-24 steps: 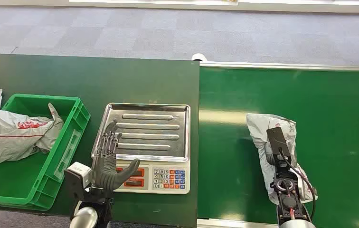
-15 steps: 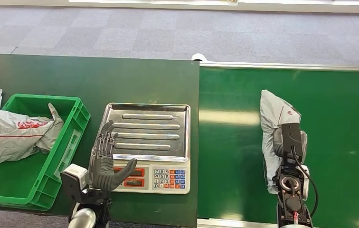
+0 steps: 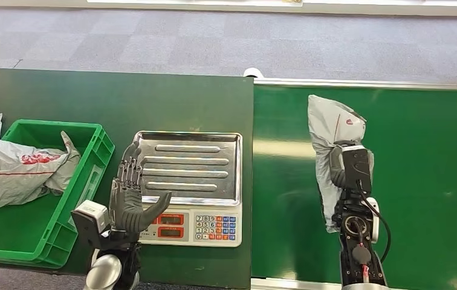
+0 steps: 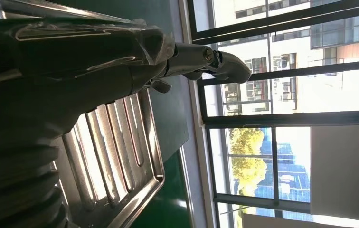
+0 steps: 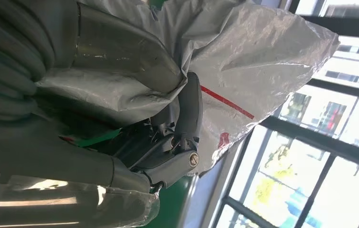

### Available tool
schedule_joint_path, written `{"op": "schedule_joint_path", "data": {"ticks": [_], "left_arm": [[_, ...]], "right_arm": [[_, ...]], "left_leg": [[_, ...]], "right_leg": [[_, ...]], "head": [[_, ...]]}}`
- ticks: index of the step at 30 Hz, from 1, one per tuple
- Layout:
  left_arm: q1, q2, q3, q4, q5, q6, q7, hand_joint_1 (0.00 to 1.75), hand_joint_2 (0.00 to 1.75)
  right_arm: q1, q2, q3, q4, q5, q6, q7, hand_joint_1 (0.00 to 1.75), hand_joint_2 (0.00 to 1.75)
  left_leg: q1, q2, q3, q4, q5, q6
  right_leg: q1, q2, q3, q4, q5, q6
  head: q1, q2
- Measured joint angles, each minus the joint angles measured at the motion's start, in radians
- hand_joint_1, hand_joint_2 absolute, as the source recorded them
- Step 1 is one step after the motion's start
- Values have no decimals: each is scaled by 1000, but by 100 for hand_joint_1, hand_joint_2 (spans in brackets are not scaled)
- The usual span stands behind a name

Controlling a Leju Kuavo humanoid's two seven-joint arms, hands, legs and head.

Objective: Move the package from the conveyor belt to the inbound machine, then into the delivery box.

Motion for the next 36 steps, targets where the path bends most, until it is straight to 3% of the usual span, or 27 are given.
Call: {"op": "schedule_joint_path", "data": {"ticks": [11, 18, 32, 36], "left_arm": [[-66, 3, 69, -5, 3, 57, -36, 0, 175], [-103, 2, 140, -48, -2, 121, -37, 0, 175], [-97, -5, 280, -118, 39, 212, -53, 0, 175], [-90, -5, 298, -131, 47, 223, -53, 0, 175]], "right_arm": [[-123, 54, 286, 3, 219, 103, -27, 175, 175], [-141, 102, 458, 43, 334, 100, -29, 175, 175], [-161, 148, 628, 173, 481, 70, -1, 169, 175], [-180, 160, 649, 238, 521, 66, 56, 0, 175]], "left_leg": [[0, 0, 0, 0, 1, -1], [0, -1, -1, 0, 1, -1], [0, -1, -1, 0, 1, -1], [0, -1, -1, 0, 1, -1]], "right_leg": [[0, 0, 0, 1, 0, 0], [0, 0, -1, 1, 0, 0], [0, -1, -1, 1, 0, 0], [0, -1, -1, 1, 0, 0]], "head": [[0, 0], [0, 0], [0, 0], [0, 0]]}}
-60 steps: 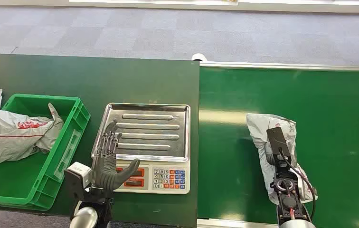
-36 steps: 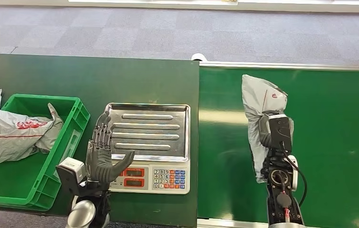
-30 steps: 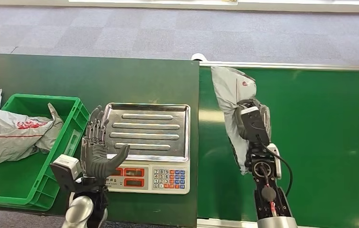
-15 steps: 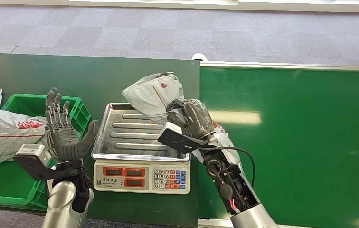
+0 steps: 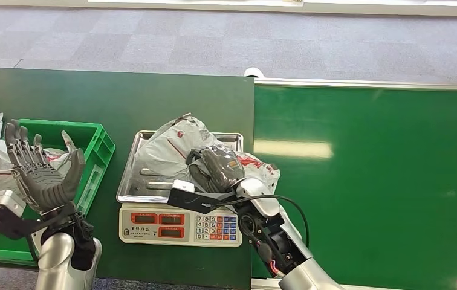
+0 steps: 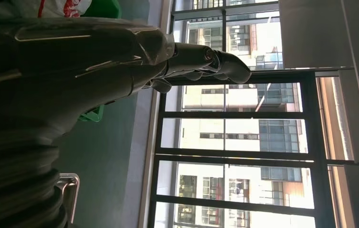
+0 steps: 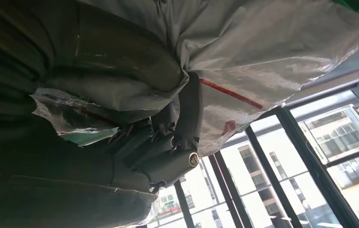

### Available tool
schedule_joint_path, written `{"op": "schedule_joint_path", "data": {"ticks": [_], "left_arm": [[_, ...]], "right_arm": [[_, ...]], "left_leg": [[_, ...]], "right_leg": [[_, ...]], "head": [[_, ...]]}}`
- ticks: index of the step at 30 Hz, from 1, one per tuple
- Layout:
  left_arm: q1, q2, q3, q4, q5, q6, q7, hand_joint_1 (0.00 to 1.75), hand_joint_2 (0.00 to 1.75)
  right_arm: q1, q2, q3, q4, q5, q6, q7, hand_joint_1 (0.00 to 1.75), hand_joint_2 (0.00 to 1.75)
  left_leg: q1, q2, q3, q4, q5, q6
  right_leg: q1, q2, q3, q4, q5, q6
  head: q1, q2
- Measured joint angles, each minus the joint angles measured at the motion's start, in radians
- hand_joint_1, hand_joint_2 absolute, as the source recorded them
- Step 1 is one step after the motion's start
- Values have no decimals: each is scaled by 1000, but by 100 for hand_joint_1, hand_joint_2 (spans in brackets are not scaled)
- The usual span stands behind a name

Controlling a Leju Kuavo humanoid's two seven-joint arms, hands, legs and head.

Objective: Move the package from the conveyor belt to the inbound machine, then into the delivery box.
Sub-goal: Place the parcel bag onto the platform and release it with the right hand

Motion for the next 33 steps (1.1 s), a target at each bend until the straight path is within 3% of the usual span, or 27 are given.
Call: {"op": "schedule_joint_path", "data": {"ticks": [5, 14, 19, 24, 33], "left_arm": [[8, 0, 10, -9, 7, 7, 0, 0, 175], [13, -1, 17, -11, 7, 8, 4, 0, 175], [23, -3, 18, -16, -1, 2, 10, 0, 175], [33, -6, 18, -16, -11, -11, 10, 0, 175], [42, -10, 20, -17, -11, -16, 10, 0, 175]], "right_arm": [[-18, 13, 13, 71, 34, -21, 49, 0, 175], [-32, 19, 20, 122, 39, -43, 62, 0, 175], [-16, 21, 0, 108, -62, -57, -30, 0, 175], [40, 21, -57, 2, -278, 9, -166, 0, 175], [84, 20, -109, -100, -383, 63, -210, 0, 175]], "left_leg": [[0, 0, 0, 0, 0, 0], [0, 0, 0, 0, 0, 0], [0, 0, 0, 0, 0, 0], [0, 0, 0, 0, 0, 0], [0, 0, 0, 0, 0, 0]], "right_leg": [[0, 0, 0, 0, 0, 0], [0, 0, 0, 0, 0, 0], [0, 0, 0, 0, 0, 0], [0, 0, -1, 0, 0, 0], [0, 0, -1, 0, 0, 0]], "head": [[0, 0], [0, 0], [0, 0], [0, 0], [0, 0]]}}
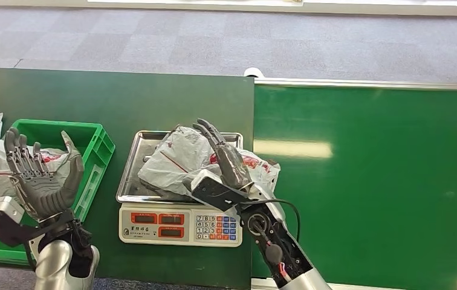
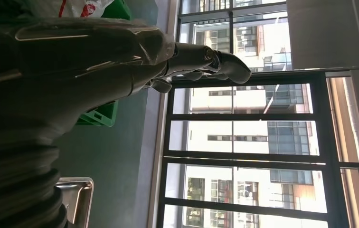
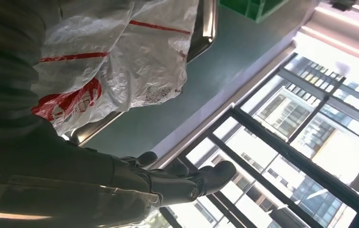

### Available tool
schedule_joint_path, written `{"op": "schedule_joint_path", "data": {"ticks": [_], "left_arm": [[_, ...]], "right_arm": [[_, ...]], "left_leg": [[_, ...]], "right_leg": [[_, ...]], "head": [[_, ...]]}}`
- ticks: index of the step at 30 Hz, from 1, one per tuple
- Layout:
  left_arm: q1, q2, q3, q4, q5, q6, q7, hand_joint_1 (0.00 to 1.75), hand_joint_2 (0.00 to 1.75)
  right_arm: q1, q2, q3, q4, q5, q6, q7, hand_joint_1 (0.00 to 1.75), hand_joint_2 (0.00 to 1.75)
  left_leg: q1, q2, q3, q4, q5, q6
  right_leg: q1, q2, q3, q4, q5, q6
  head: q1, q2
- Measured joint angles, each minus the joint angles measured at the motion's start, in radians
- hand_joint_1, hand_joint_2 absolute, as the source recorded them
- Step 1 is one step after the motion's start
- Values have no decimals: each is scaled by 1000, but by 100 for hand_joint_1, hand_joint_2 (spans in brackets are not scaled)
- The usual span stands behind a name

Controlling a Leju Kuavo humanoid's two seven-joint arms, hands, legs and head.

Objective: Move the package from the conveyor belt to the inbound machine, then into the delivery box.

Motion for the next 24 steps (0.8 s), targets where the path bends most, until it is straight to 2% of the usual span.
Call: {"op": "schedule_joint_path", "data": {"ticks": [4, 9, 11, 17, 24], "left_arm": [[2, 0, 2, 0, -1, -12, 0, 0, 175], [3, 0, 2, 3, -1, -32, -4, 0, 175], [6, 1, -5, 3, -10, -49, -7, 0, 175], [30, 4, -86, -18, -95, -97, 18, 0, 175], [36, 18, -159, -25, -190, -142, 45, 0, 175]], "right_arm": [[25, -4, -22, -65, -145, 53, -28, 0, 175], [45, -13, -29, -133, -196, 43, -35, 0, 175], [61, -14, -30, -167, -192, -11, -50, 0, 175], [167, -45, -39, -389, -140, -282, -59, 0, 175], [299, -108, -124, -575, -169, -337, -73, 0, 175]], "left_leg": [[0, 0, 0, 0, 0, 0], [0, 0, 0, 0, 0, 0], [0, 0, 0, 0, 0, 0], [0, 0, -1, 0, -1, 0], [0, -2, -1, 0, -1, 0]], "right_leg": [[0, 0, 0, 0, 0, 0], [0, 0, 0, 0, 0, 0], [0, 0, 0, 0, 0, 0], [0, 0, -1, 0, 0, 0], [0, -2, -2, -1, 0, 0]], "head": [[0, 0], [0, 0], [0, 0], [0, 0], [0, 0]]}}
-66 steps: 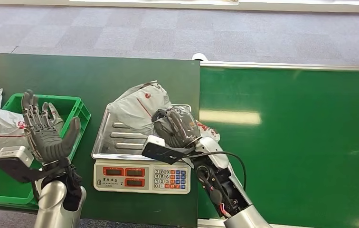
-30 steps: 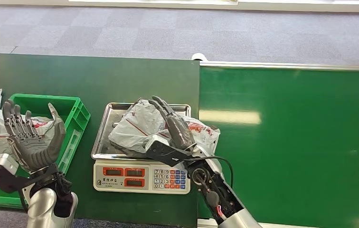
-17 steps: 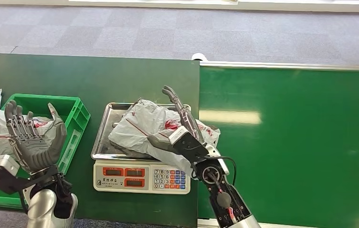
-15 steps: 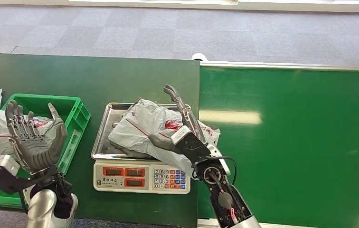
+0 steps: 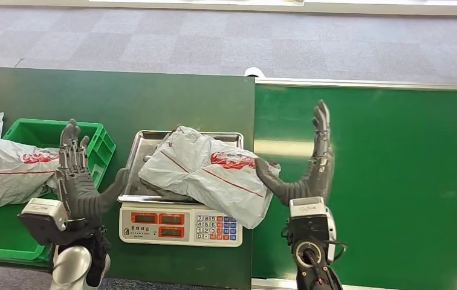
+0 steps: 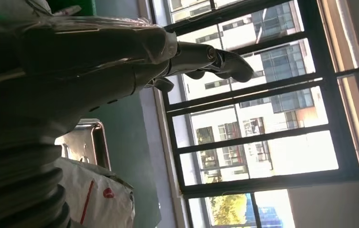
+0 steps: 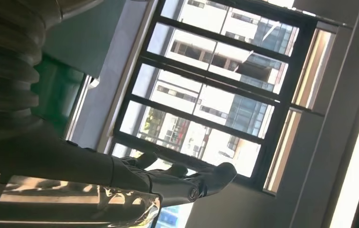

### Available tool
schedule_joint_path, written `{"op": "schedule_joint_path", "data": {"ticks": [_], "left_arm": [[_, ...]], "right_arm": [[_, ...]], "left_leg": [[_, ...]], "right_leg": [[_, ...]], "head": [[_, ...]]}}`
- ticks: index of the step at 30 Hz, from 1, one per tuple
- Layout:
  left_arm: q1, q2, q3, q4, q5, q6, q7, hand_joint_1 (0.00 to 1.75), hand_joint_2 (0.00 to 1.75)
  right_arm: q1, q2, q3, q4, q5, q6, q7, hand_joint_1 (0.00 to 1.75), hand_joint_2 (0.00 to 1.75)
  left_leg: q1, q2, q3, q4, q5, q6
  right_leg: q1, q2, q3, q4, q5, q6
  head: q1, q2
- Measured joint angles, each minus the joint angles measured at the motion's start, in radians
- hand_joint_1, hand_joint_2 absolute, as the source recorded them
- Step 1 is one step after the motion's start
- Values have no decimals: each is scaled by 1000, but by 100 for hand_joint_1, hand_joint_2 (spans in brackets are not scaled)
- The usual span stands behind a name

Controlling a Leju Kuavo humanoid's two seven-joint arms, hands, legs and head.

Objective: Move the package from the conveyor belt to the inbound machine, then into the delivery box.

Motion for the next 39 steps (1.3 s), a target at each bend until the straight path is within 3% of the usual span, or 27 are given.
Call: {"op": "schedule_joint_path", "data": {"ticks": [7, 11, 20, 25, 39], "left_arm": [[-3, 10, -36, 0, -52, -13, 17, 0, 175], [-18, 16, -56, 9, -123, -14, 46, 0, 175], [-67, 28, -101, 55, -238, -11, 86, 0, 175], [-186, 47, -201, 203, -367, -58, 173, 0, 175], [-293, 69, -353, 431, -533, -142, 238, 0, 175]], "right_arm": [[84, -43, -108, -80, -2, 28, -14, 0, 175], [104, -59, -139, -91, 19, 47, 34, 0, 175], [159, -88, -190, -91, -91, 70, 13, 0, 175], [202, -96, -208, -69, -216, 132, -16, 0, 175], [190, -96, -210, -22, -200, 159, -2, 0, 175]], "left_leg": [[0, 3, 0, 0, 0, 0], [0, 1, 0, 0, 0, 0], [0, 1, 0, 0, 0, 0], [0, 1, 0, 0, 0, 0], [0, 1, 0, 0, 1, 0]], "right_leg": [[0, 2, 0, 0, 0, 0], [0, 1, 0, 0, 0, 0], [0, 0, 0, 0, 0, 0], [0, 1, 0, 0, 0, 0], [0, 1, 0, 0, 0, 0]], "head": [[0, 0], [0, 0], [-1, 0], [0, 0], [0, 0]]}}
